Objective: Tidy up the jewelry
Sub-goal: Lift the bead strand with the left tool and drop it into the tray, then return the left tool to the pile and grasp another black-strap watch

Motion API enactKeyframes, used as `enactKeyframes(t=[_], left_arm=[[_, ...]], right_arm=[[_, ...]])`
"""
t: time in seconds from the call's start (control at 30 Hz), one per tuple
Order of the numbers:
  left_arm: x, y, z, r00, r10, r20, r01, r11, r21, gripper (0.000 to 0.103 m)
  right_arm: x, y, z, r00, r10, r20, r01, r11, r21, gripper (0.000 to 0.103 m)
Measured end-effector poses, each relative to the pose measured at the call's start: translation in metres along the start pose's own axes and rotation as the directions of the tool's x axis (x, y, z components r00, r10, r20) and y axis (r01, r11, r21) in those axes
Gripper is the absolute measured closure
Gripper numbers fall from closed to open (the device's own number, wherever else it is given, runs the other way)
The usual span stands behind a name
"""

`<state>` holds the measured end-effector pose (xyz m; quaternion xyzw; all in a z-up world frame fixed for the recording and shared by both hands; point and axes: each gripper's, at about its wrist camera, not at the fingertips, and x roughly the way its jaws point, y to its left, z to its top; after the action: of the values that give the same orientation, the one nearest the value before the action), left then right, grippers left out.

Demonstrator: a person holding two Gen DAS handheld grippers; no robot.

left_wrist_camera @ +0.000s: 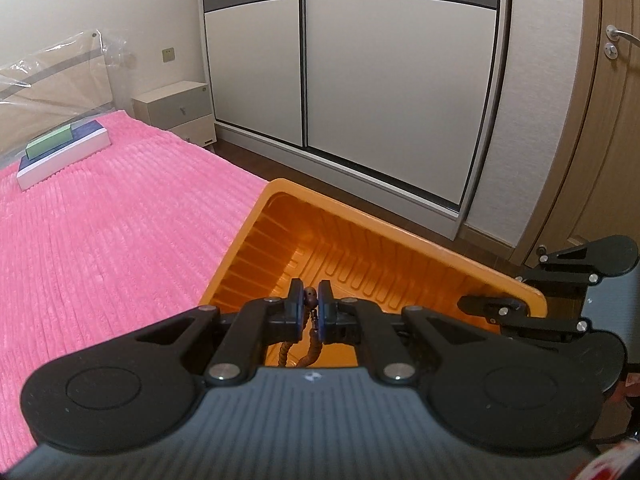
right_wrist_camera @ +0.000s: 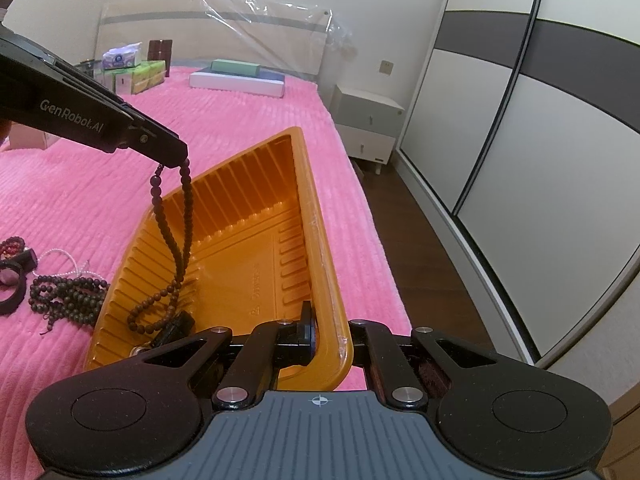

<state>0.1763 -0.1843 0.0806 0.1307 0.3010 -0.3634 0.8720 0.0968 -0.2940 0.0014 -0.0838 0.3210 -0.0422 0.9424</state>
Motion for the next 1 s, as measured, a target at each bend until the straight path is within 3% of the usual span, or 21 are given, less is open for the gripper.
enactKeyframes(t=[0.1, 0.17, 0.37, 0.57, 0.73, 0.83, 1.0], left_arm=[[-0.001, 0.001, 0.001, 1.000, -0.006, 0.009, 0.007, 1.000, -0.018, 0.096], [-0.002, 0.002, 0.002, 1.000, -0.011, 0.010, 0.012, 1.000, -0.019, 0.083], [-0.022, 0.012, -0.002, 0.999, 0.014, 0.046, -0.012, 0.999, -0.044, 0.083], [-0.061, 0.043, -0.034, 0.992, 0.114, 0.061, -0.106, 0.986, -0.126, 0.078], [-0.091, 0.070, -0.083, 0.969, 0.246, 0.022, -0.237, 0.949, -0.206, 0.075], [-0.106, 0.082, -0.116, 0.945, 0.327, -0.017, -0.321, 0.914, -0.247, 0.074], [-0.120, 0.090, -0.167, 0.916, 0.395, -0.067, -0.395, 0.861, -0.321, 0.074]], right_arm=[[0.001, 0.001, -0.002, 1.000, -0.002, -0.001, 0.002, 1.000, 0.000, 0.098], [0.002, 0.001, -0.002, 1.000, -0.002, -0.003, 0.002, 1.000, 0.000, 0.098], [0.002, 0.001, -0.001, 1.000, 0.003, -0.003, -0.003, 1.000, 0.002, 0.098], [0.001, 0.001, -0.003, 1.000, 0.001, 0.000, -0.001, 1.000, 0.004, 0.098], [0.001, 0.001, -0.003, 1.000, 0.000, -0.007, 0.000, 1.000, 0.005, 0.098], [0.001, 0.001, -0.002, 1.000, -0.002, -0.013, 0.002, 1.000, 0.003, 0.098], [0.002, 0.002, -0.002, 1.000, -0.005, -0.015, 0.005, 1.000, 0.009, 0.098]])
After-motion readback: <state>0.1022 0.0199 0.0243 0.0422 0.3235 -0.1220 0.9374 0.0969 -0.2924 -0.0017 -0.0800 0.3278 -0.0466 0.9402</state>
